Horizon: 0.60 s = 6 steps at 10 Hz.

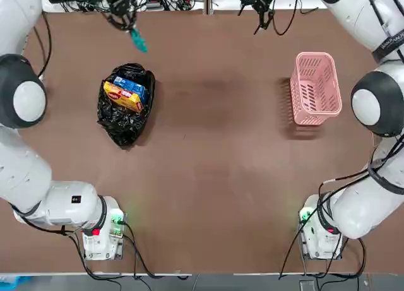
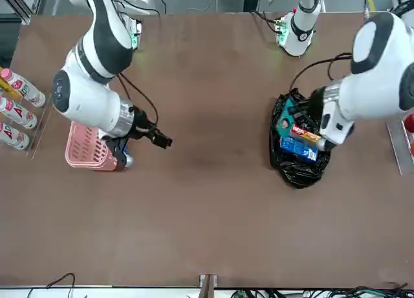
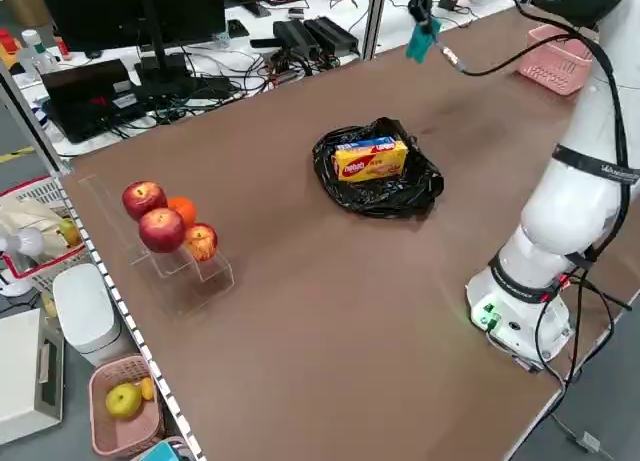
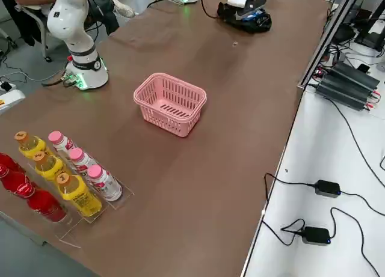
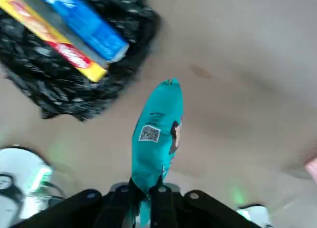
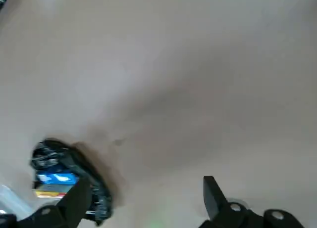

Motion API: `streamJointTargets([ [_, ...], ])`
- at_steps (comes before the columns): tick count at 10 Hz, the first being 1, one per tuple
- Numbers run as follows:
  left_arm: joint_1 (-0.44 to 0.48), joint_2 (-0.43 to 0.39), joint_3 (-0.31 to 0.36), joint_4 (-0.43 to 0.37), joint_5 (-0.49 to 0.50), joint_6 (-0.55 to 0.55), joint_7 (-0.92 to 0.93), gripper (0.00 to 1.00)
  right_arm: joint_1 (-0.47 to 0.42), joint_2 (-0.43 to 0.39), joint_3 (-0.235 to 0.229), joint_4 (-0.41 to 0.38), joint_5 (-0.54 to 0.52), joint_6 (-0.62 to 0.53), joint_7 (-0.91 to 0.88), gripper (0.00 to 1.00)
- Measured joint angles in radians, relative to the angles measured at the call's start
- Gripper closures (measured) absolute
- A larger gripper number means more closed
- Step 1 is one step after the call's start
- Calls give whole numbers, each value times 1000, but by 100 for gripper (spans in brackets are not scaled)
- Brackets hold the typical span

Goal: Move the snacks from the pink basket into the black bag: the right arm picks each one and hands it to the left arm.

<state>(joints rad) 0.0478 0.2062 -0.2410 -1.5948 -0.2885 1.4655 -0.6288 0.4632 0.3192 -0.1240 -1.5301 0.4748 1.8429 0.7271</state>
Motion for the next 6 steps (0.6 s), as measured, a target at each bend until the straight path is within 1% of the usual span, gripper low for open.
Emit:
streamJointTargets([
  [2,43,-7,0,-111,68,-6,59,89,-22,0,-1,0,-152,-51,-163,0],
  [3,56,-7,-1,-163,96,-6,83,89,-34,0,-2,0,-191,-70,-222,0],
  [4,73,-7,-1,-206,124,-6,107,89,-60,0,-3,0,-206,-91,-291,0],
  [6,103,8,-1,-271,176,-4,145,89,-141,-4,-5,1,-221,-135,-444,0],
])
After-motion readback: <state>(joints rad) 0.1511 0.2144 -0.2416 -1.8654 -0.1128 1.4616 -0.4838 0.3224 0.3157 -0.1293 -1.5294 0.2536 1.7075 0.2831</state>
